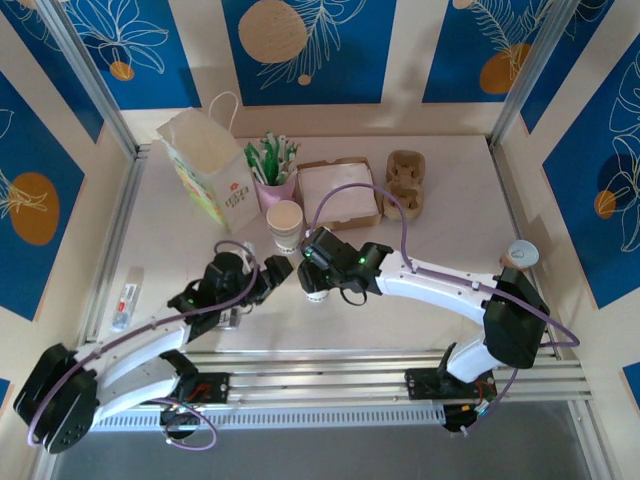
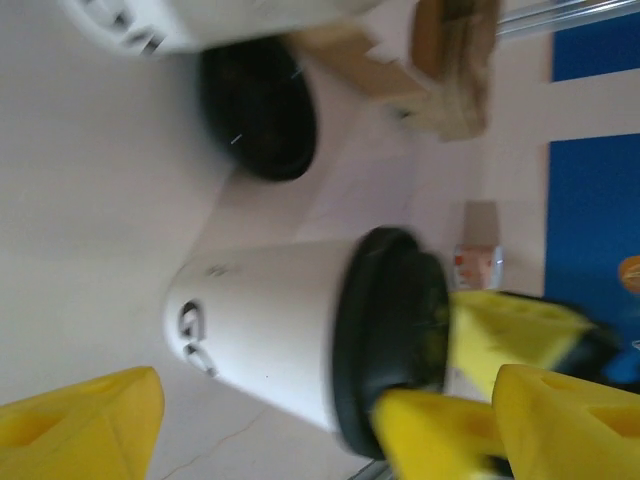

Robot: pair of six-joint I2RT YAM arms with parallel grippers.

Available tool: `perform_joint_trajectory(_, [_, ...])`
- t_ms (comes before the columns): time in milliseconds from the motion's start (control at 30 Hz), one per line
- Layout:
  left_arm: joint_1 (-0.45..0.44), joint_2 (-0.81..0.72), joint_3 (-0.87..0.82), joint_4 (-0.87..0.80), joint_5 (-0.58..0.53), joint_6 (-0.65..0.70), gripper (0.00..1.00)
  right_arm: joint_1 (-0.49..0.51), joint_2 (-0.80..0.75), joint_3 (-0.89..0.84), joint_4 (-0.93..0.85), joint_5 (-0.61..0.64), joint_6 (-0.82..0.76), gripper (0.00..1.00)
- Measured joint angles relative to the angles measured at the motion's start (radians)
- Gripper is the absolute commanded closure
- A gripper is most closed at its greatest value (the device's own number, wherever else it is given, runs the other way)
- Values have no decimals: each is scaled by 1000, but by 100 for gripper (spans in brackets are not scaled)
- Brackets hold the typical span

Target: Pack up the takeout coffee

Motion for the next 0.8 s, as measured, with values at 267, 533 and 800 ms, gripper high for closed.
perform_joint_trajectory(267, [37, -110, 112, -248, -50, 140, 13, -13, -9, 0, -12, -19, 0, 39])
perform_joint_trajectory(533, [48, -173, 215, -439, -137, 258, 12, -19, -14, 21, -51, -31, 0, 39])
perform_joint_trajectory(800, [53, -178, 241, -519, -180, 317, 11, -41, -45, 22, -118, -62, 0, 40])
